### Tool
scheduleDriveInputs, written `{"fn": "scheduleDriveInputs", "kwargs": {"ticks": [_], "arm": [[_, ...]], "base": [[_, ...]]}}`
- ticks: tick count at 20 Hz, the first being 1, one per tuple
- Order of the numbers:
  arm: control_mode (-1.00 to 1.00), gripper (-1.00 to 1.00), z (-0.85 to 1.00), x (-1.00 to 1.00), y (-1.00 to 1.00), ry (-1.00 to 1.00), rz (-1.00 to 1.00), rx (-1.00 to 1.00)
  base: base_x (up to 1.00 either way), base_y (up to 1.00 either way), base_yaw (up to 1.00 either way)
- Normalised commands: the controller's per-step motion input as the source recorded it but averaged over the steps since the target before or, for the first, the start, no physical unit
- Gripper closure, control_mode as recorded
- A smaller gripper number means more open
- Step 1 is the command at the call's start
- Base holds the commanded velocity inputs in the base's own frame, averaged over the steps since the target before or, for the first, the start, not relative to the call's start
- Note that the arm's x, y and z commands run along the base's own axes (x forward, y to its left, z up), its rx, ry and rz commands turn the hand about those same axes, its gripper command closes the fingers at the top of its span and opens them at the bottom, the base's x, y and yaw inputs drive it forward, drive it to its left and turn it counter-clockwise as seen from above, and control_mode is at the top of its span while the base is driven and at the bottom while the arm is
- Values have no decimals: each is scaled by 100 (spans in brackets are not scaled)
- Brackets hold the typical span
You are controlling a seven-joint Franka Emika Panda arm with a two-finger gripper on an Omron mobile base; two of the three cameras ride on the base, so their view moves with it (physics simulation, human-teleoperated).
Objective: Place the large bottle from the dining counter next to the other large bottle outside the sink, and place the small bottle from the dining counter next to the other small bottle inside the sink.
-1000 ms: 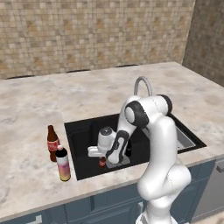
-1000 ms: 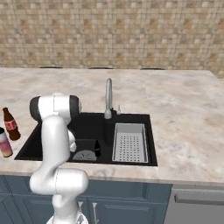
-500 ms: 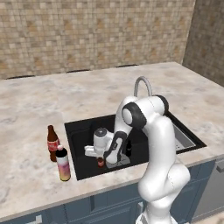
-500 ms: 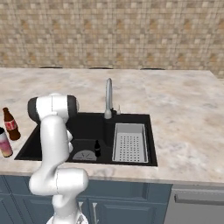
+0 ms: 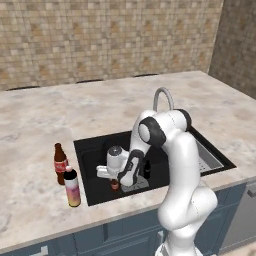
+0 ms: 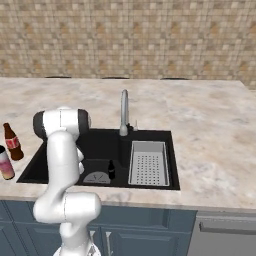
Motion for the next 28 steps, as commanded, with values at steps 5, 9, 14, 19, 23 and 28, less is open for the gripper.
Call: {"fn": "scheduleDriveInputs", "kwargs": {"ticks": [5, 9, 14, 19, 23, 28], "arm": [[-100, 100, -26, 57, -43, 10, 0, 0], [-100, 100, -13, 33, -38, 11, 0, 0], [-100, 100, -1, 2, -8, 2, 0, 0], [-100, 100, 0, 0, 0, 0, 0, 0], [-100, 100, -1, 0, 0, 0, 0, 0], [-100, 100, -1, -2, 0, 0, 0, 0]], "base": [[0, 0, 0], [0, 0, 0], [0, 0, 0], [0, 0, 0], [0, 0, 0], [0, 0, 0]]}}
